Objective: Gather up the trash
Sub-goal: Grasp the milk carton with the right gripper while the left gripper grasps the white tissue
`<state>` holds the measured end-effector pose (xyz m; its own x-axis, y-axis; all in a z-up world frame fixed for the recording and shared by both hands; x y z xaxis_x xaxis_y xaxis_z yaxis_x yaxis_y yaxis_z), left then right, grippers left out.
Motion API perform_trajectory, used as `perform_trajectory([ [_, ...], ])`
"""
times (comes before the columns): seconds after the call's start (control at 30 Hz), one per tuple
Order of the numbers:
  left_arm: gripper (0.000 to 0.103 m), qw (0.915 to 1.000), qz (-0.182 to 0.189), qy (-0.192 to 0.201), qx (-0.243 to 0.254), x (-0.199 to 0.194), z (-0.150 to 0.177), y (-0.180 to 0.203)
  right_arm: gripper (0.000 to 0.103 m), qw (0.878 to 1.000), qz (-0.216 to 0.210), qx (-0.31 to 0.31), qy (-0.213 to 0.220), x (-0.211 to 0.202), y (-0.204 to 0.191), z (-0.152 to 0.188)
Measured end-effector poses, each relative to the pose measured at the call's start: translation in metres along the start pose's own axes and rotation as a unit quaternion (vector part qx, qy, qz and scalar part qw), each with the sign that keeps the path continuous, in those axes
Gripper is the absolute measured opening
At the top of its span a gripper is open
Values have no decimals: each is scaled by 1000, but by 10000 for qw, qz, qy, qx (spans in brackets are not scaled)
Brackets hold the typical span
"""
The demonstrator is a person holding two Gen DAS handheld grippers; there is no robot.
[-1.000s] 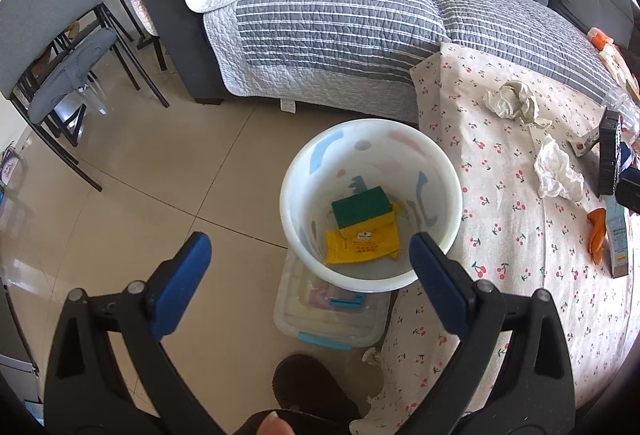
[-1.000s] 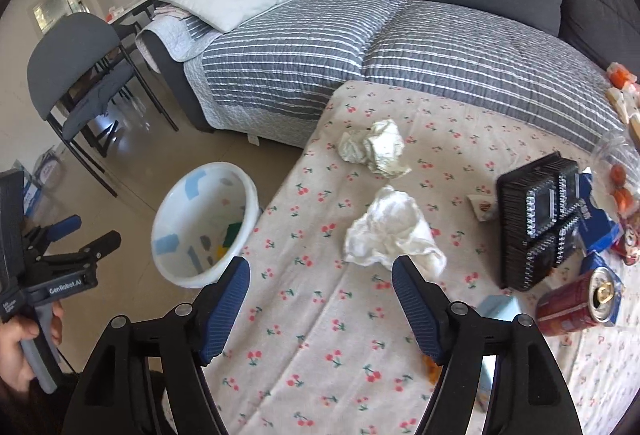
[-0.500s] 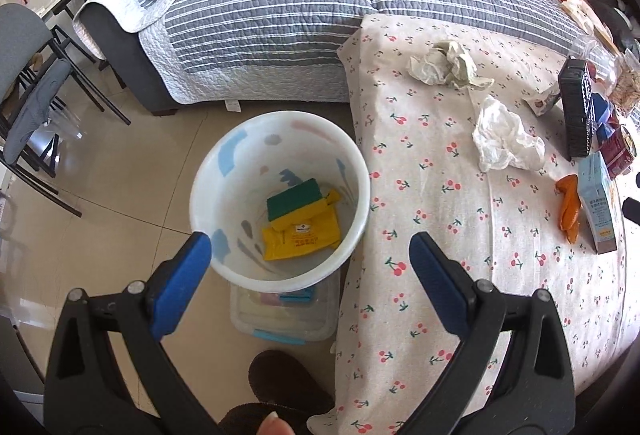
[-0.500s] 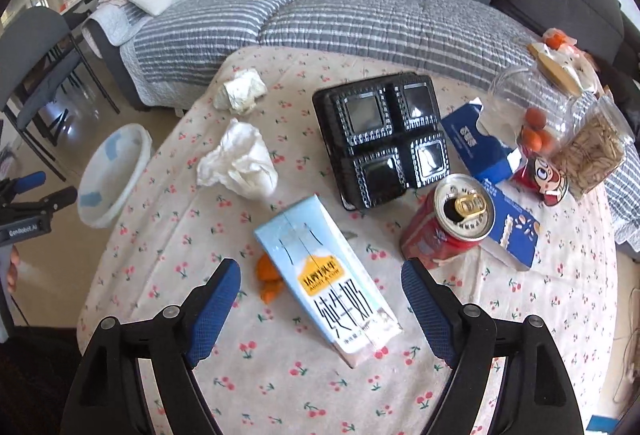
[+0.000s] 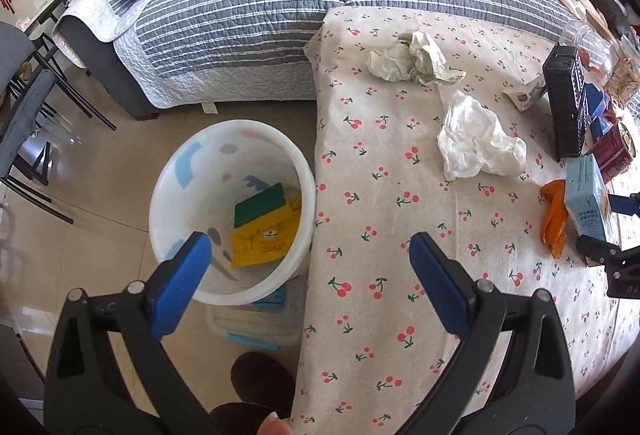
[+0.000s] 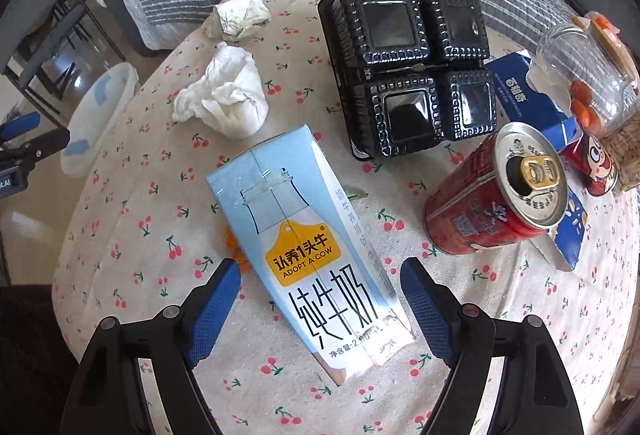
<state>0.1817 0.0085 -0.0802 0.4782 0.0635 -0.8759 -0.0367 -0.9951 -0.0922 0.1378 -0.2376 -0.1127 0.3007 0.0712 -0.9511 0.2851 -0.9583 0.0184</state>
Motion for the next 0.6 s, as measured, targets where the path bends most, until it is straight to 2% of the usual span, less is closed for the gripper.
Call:
perform_trajectory([
  [0.03, 99, 10000, 13, -18, 9, 1, -1, 4, 65, 10000, -2, -45, -32, 2, 0, 0],
  [0.2, 99, 9998, 147, -114, 114, 7, -7, 28, 55, 9998, -8, -120, 131, -10, 3, 1],
  [0.43, 99, 9983, 473, -176, 301, 20, -19, 78, 53, 9980, -208, 290, 514, -44, 19, 14],
  [0.6, 99, 9953, 892, -354, 86, 32, -26, 104, 53, 9961, -191, 490, 711, -63, 34, 26],
])
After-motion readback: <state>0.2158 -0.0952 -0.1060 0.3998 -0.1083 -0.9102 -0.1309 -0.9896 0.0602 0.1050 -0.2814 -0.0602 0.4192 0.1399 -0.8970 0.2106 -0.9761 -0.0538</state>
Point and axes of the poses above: each gripper's, at about its wrist camera, not at the fingertips, and x roughly the way its jaws point, y to its right, z to its underside, the point moved 5 cm from there along x, roughly the way its jaws point, and after that the axes turned 6 degrees about -x, right-handed, at the moved point
